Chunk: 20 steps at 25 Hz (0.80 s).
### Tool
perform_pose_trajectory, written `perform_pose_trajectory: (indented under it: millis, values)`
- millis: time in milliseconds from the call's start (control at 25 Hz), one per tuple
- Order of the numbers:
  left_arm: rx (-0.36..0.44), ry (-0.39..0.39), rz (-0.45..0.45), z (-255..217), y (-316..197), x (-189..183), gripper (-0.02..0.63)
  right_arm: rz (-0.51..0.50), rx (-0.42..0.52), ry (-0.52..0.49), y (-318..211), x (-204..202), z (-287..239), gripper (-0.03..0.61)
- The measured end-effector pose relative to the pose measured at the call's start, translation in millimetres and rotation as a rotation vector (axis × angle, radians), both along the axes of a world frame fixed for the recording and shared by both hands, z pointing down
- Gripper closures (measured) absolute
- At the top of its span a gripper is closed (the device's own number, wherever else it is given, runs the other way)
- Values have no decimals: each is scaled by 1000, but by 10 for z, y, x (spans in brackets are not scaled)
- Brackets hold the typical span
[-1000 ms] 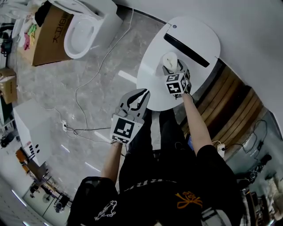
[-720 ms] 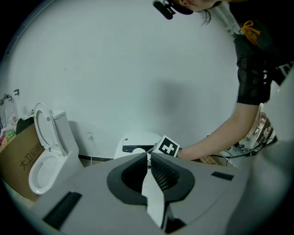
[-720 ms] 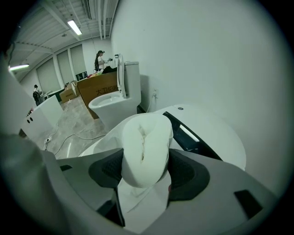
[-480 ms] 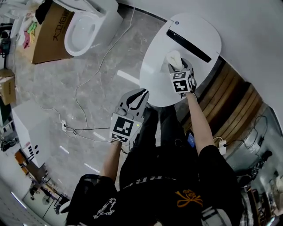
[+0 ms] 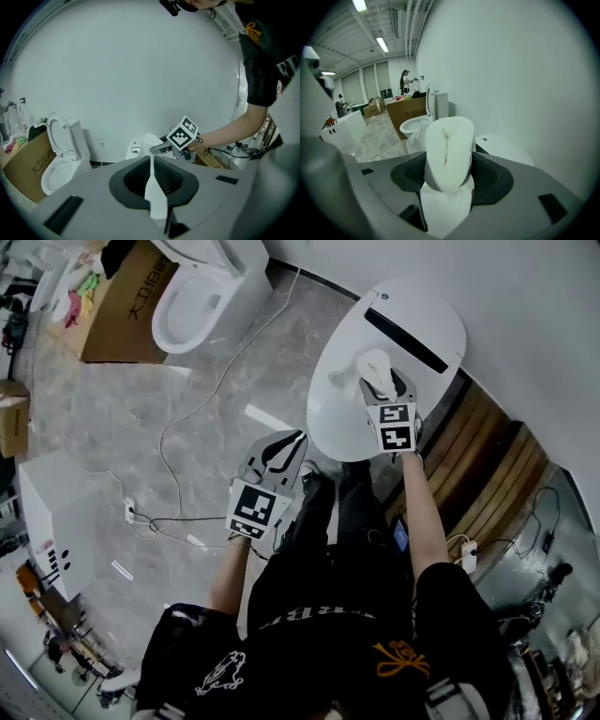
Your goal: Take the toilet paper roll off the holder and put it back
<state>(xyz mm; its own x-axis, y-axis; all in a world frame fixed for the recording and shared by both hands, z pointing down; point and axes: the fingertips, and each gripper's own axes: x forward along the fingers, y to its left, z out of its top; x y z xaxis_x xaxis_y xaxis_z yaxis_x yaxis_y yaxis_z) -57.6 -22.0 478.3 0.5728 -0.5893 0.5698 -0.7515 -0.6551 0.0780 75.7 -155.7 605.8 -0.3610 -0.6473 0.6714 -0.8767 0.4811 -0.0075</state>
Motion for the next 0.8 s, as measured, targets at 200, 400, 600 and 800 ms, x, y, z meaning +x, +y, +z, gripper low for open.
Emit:
perform_pose_trajectory:
  millis: [200, 400, 600, 800]
  values:
    - [46, 25, -10, -284, 237, -138, 578, -45, 84, -8, 269, -195, -648, 304]
    - [93, 42, -16, -571, 465, -261, 577, -84, 154, -17, 563, -403, -1265, 304]
    - [125, 59, -37, -833, 742, -403, 578, -91, 212, -39, 918, -543, -1795, 304]
    - [152, 82, -72, -1017, 976, -574, 578, -92, 256, -39, 1206, -630, -2157, 304]
